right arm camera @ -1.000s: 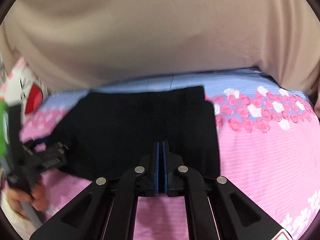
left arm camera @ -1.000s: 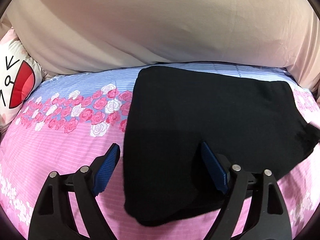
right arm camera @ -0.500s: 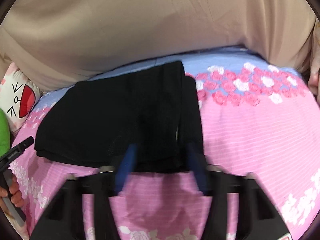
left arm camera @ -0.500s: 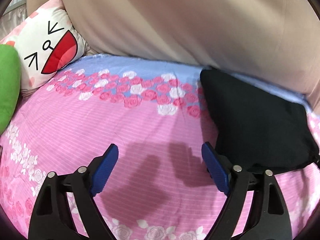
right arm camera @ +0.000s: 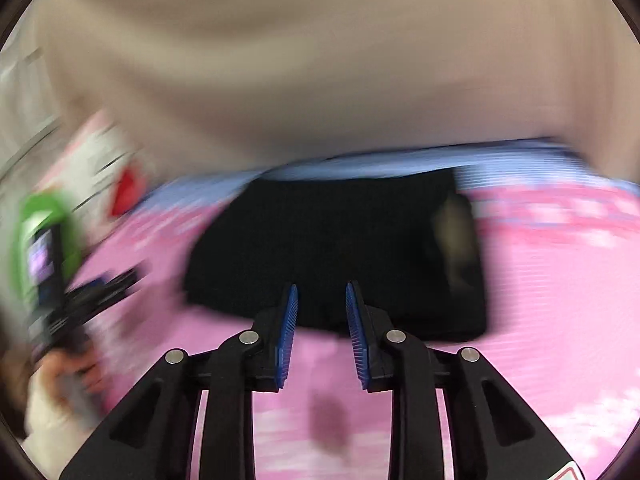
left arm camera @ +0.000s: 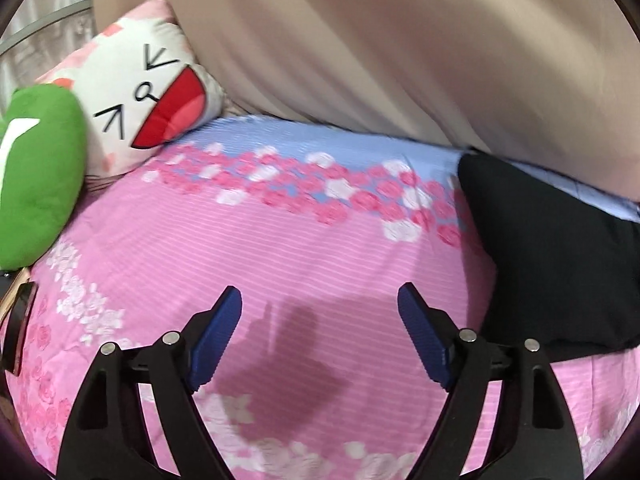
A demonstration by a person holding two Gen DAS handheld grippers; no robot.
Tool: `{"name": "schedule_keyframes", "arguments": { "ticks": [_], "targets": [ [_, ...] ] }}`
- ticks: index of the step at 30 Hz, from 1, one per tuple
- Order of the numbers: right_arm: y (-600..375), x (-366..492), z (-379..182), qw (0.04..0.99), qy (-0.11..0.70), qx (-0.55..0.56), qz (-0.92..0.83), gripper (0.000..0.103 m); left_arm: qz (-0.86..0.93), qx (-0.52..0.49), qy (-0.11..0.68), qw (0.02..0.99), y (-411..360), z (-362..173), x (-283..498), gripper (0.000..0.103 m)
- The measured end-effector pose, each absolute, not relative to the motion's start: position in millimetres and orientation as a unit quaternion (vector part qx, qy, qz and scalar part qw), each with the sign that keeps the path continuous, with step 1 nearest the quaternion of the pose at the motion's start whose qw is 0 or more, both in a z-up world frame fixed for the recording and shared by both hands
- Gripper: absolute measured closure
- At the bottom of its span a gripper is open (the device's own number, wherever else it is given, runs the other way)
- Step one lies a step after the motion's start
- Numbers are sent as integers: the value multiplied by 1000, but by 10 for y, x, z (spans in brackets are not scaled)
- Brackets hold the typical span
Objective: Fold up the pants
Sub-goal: 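Lower the folded trousers onto the sheet and open both tools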
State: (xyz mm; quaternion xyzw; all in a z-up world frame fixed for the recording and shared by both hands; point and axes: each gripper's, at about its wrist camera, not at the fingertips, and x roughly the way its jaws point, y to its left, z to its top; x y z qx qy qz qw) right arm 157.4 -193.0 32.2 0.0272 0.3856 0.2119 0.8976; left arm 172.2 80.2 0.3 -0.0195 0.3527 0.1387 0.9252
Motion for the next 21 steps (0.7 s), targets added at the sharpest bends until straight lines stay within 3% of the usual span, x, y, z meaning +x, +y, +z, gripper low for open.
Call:
{"name": "schedule_keyframes", "arguments": {
  "ticks": [6, 9, 11, 21],
  "targets": [
    [-822, 1965, 46, 871, 414, -41, 262, 87, 139, -20, 344, 928, 919, 35, 1667, 24],
    [-447, 2294, -425, 842, 472, -44, 255, 92, 135, -22, 350, 927, 960, 7, 1670, 23],
    [-278, 2243, -410, 855, 447, -78, 252, 93, 125, -29, 353, 927, 972, -4, 1675, 23],
    [-612, 2203, -225, 847, 470, 7, 250, 101, 107, -7, 366, 925, 818, -84, 1679, 23]
  ]
}}
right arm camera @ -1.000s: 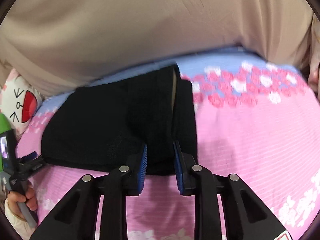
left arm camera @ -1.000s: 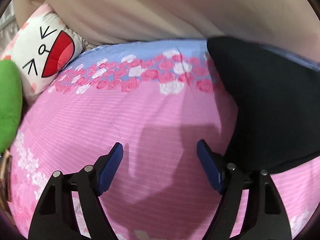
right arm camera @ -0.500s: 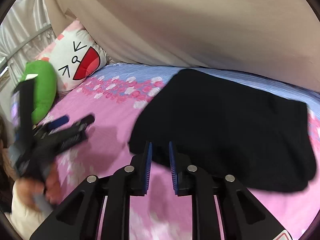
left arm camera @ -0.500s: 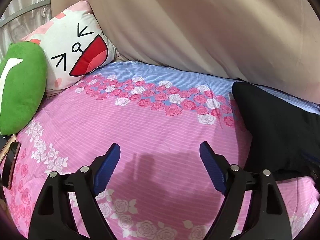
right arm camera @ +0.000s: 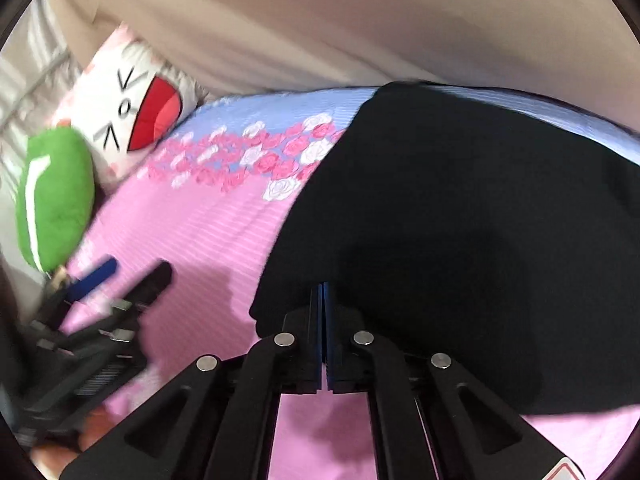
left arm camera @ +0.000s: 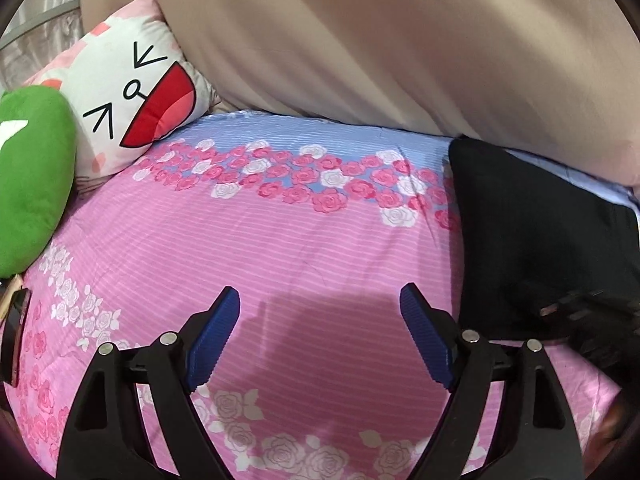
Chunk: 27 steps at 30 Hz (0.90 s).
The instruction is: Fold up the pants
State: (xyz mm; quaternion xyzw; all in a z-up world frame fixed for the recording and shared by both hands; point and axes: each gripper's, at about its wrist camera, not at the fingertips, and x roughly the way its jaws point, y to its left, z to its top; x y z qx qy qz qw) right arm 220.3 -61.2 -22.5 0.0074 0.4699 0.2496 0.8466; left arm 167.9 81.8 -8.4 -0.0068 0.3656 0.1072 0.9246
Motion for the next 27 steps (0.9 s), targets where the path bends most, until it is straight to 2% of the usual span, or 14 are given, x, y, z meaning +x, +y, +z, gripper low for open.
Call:
{"name": "schedule_keyframes", "arguments": {
  "ticks": [4, 7, 9, 11, 13, 15, 19, 22, 27],
  "targets": [
    [-1276, 2003, 154, 900, 406, 3, 156, 99, 90, 2, 369, 925, 715, -107, 1662, 23],
    [-1863, 2009, 80, 904, 419, 21, 84, 99, 78, 15, 369, 926, 597, -119, 1645, 23],
    [-2279, 2038, -83, 899, 435, 36, 38, 103, 69, 22, 370, 926, 517, -130, 1628, 23],
    [-2519, 1972, -104, 894, 433, 92, 69, 103, 55, 32, 375, 925, 401, -148, 1595, 23],
    [-2537, 1818, 18, 899, 424, 90, 58, 101, 43, 34, 379, 924, 300, -154, 1524, 23],
    [-2452, 1542, 184, 915, 395, 59, 49, 93, 25, 30, 380, 924, 214, -127, 1402, 18],
    [-2419, 981, 307, 935, 353, 19, 18, 93, -8, 18, 357, 934, 17, 1, 1000, 15],
    [-2479, 672, 226, 940, 341, 33, 9, 93, -24, 1, 324, 946, -97, 96, 700, 8],
    [-2482, 427, 108, 938, 345, 34, 13, 93, -23, 3, 293, 956, -197, 48, 407, 7]
  ]
}}
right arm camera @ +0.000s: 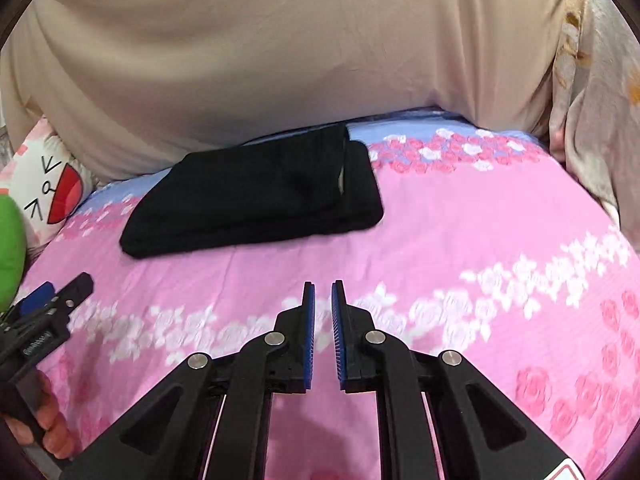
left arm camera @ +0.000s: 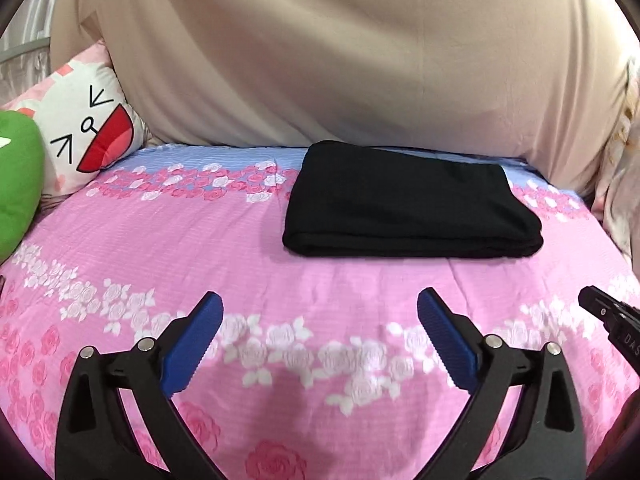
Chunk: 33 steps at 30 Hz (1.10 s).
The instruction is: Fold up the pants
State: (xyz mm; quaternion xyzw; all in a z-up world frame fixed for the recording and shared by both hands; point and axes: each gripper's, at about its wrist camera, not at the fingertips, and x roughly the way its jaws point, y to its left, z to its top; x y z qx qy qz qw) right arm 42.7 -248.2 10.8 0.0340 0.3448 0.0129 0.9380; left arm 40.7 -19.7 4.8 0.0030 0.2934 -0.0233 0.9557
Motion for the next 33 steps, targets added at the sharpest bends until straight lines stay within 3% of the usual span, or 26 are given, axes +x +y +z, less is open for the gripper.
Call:
{"name": "schedule_keyframes", "arguments": {
  "ticks": [7, 11, 20, 33],
  "targets": [
    [-2333, 270, -40, 935, 352, 31, 34, 89, -17, -24, 294, 956, -73, -32, 287, 6],
    [-2278, 219, -24, 940, 339, 15, 20, 75, -7, -42, 317, 947, 1, -89, 371, 6],
    [-2192, 210, -31, 941, 339, -2, 8, 65, -11, -18, 326, 945, -88, -116, 394, 6],
    [-2207, 231, -59, 938, 347, 1, 6, 62, -17, 19, 312, 950, -240, -83, 334, 6]
  ]
}}
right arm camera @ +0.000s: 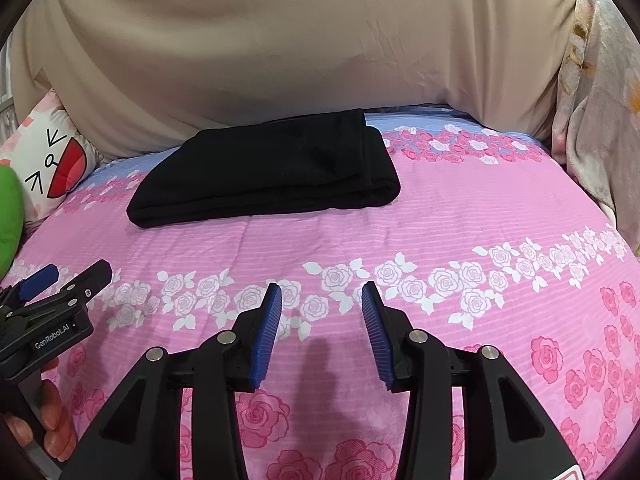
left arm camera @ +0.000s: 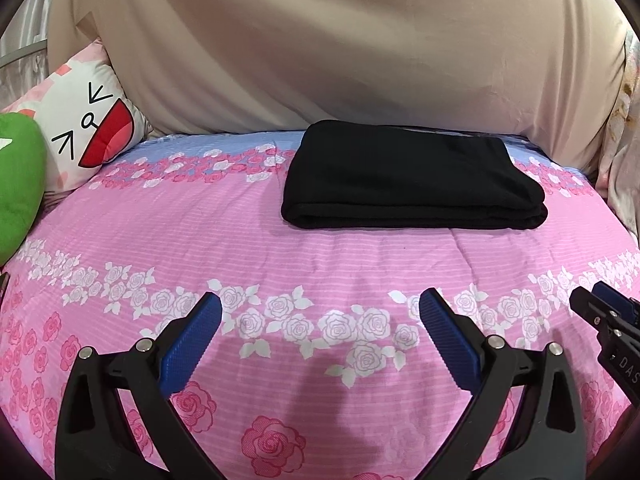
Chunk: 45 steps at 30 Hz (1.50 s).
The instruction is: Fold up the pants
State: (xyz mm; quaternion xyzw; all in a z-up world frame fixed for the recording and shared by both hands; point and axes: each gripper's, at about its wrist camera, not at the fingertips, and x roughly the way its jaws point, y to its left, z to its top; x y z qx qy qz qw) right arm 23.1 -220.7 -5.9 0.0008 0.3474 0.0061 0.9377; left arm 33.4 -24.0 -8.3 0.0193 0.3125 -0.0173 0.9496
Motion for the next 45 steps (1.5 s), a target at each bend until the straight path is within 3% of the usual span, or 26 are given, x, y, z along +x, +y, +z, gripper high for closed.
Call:
{"name": "schedule_keyframes", "arguments": {
  "ticks": [45],
  "targets": [
    [-2212, 225, -51, 940, 341, -10, 5, 51, -19, 28, 302, 953, -257, -54, 313, 6]
  ]
}}
